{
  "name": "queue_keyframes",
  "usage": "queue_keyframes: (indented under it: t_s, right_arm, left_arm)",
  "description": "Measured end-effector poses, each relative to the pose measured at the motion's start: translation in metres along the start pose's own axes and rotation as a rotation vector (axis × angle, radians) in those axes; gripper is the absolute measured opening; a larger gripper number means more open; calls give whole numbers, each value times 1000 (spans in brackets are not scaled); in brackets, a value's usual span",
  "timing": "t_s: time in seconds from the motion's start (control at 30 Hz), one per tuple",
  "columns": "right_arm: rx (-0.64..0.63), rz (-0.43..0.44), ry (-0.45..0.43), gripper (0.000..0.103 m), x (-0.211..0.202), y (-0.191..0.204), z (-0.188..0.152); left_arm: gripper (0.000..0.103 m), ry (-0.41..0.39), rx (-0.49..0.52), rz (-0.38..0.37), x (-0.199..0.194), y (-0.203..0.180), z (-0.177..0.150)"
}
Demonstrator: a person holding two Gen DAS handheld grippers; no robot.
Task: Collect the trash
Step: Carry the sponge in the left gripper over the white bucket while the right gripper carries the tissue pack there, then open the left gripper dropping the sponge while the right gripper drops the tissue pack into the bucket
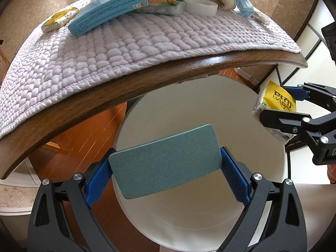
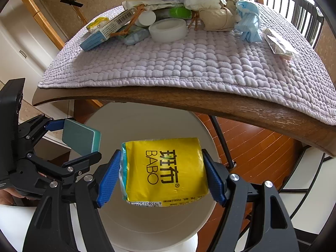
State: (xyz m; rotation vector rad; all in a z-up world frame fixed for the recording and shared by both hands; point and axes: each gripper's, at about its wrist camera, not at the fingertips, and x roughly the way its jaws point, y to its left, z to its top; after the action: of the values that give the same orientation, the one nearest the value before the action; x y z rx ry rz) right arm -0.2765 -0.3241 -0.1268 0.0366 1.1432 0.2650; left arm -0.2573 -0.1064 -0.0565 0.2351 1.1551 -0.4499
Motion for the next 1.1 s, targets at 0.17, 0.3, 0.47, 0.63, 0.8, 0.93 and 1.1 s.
queue_keyframes:
  t_s: [0.17,0.3,0.47,0.63,0.8,0.93,1.1]
  right_arm:
    - [8,-4,2,72,6,0,-1]
    - [13,1,4,72,8,-2,-4]
    - [16,-2,11,72,12,-5,-6]
    - [28,-1,14,72,13,-10,-6]
    - [35,-2,17,72,15,-12,-6]
    - [39,-1,16,72,14,-15,-5]
    - [55,17,8,77,11,-20,-4]
  left_arm:
    - [97,4,2,8,15,-5,-7]
    - [97,4,10,15,23,0,-13]
    - [97,9,15,17,36,-5,-17]
    - [97,16,21,15,44,-9,-13]
    - [97,19,27,16,52,-20,-8]
    - [97,21,26,21,56,-23,-3]
    - [99,32,26,20,65,-24,5]
